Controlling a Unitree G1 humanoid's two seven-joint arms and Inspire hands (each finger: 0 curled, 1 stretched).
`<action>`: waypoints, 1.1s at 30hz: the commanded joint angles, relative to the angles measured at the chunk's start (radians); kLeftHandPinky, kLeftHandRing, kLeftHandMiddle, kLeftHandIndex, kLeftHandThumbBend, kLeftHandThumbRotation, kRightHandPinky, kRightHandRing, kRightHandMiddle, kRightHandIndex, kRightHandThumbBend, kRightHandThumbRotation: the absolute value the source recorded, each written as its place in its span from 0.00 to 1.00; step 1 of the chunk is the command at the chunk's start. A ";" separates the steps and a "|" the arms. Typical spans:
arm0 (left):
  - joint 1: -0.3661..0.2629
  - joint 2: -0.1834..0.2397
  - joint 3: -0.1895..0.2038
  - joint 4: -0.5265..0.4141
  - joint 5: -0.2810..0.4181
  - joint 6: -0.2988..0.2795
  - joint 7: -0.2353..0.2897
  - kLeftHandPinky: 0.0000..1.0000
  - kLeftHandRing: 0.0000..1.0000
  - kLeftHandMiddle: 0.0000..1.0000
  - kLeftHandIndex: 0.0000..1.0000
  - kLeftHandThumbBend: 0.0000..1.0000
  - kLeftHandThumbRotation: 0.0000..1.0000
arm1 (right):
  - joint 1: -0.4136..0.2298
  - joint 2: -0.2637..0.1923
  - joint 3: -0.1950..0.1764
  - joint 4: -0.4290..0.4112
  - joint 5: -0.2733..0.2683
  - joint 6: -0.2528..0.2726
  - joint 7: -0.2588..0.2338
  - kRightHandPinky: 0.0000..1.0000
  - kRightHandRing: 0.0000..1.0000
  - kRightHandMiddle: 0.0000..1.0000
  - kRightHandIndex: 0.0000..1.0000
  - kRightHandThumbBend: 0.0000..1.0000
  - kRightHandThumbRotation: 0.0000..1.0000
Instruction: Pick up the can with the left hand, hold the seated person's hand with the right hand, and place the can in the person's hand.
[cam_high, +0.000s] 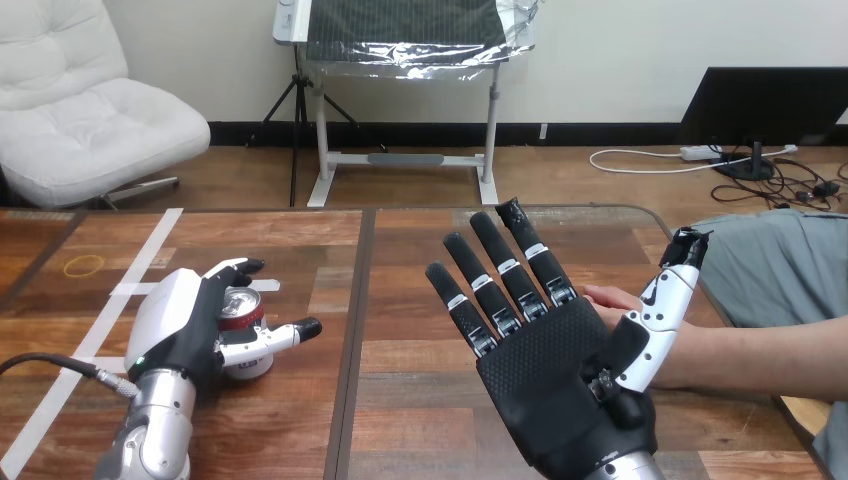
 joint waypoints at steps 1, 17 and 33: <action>-0.061 0.001 0.002 0.009 -0.028 -0.035 0.005 0.71 0.76 0.78 0.78 0.88 0.41 | -0.053 0.072 -0.026 -0.016 0.016 -0.003 0.010 1.00 1.00 1.00 1.00 0.74 1.00; -0.055 0.005 0.012 0.023 -0.071 -0.088 0.013 0.52 0.58 0.63 0.64 0.70 0.04 | -0.055 0.069 -0.037 -0.016 0.024 0.006 0.006 1.00 1.00 1.00 1.00 0.72 1.00; -0.045 0.009 0.009 0.014 -0.077 -0.122 0.016 0.37 0.42 0.48 0.53 0.66 0.00 | -0.057 0.069 -0.048 -0.013 0.026 0.017 0.012 1.00 1.00 1.00 1.00 0.71 1.00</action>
